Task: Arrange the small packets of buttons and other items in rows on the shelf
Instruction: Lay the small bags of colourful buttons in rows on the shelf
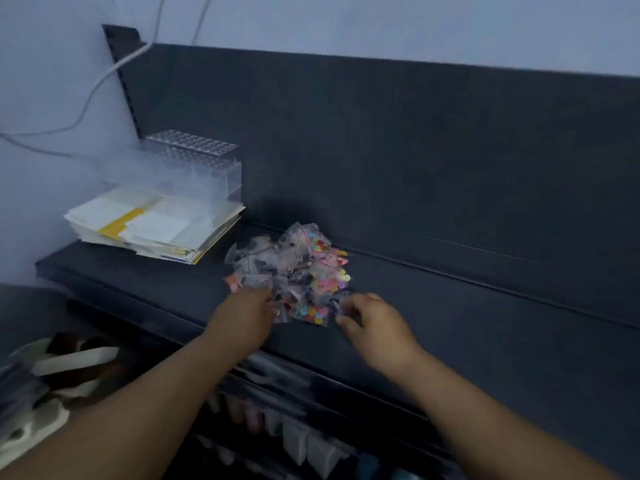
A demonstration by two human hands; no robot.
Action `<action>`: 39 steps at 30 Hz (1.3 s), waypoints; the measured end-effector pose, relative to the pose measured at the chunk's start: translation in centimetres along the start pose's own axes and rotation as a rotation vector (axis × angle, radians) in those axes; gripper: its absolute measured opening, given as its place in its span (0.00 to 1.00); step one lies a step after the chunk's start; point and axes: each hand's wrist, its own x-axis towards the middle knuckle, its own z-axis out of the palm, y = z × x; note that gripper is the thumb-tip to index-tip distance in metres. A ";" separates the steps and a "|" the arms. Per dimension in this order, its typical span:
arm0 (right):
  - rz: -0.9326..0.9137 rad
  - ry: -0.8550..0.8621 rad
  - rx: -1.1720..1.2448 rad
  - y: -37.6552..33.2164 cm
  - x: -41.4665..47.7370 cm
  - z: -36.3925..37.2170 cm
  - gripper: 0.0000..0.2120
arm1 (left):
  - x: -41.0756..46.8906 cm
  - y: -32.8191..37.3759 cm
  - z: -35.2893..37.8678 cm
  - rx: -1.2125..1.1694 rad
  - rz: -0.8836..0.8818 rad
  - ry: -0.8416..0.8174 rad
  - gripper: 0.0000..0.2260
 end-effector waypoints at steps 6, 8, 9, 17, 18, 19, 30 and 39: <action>-0.066 -0.129 -0.056 2.0 3.6 1.3 0.12 | 2.3 -0.4 2.0 -0.060 -0.119 -0.070 0.10; -0.080 -0.118 -0.045 2.6 4.3 1.6 0.11 | 2.7 -0.5 2.3 -0.054 -0.124 -0.047 0.09; -0.069 -0.104 -0.036 2.8 4.5 1.8 0.11 | 2.8 -0.7 2.6 -0.049 -0.119 -0.031 0.10; -0.042 -0.031 -0.005 3.1 5.0 2.9 0.08 | 4.1 -1.0 2.2 -0.054 -0.148 -0.115 0.13; -0.077 -0.038 -0.003 2.9 4.9 3.3 0.08 | 4.3 -1.0 2.0 -0.061 -0.132 -0.121 0.09; -0.104 -0.056 -0.012 2.7 4.8 3.6 0.08 | 4.4 -1.1 1.9 -0.061 -0.103 -0.120 0.06; -0.145 -0.065 -0.193 1.2 6.3 5.6 0.05 | 7.1 -2.2 0.0 -0.273 -0.018 -0.204 0.12; 0.346 -0.017 0.757 -1.4 6.8 1.6 0.09 | 8.7 0.7 -2.3 -0.903 -0.143 -0.183 0.08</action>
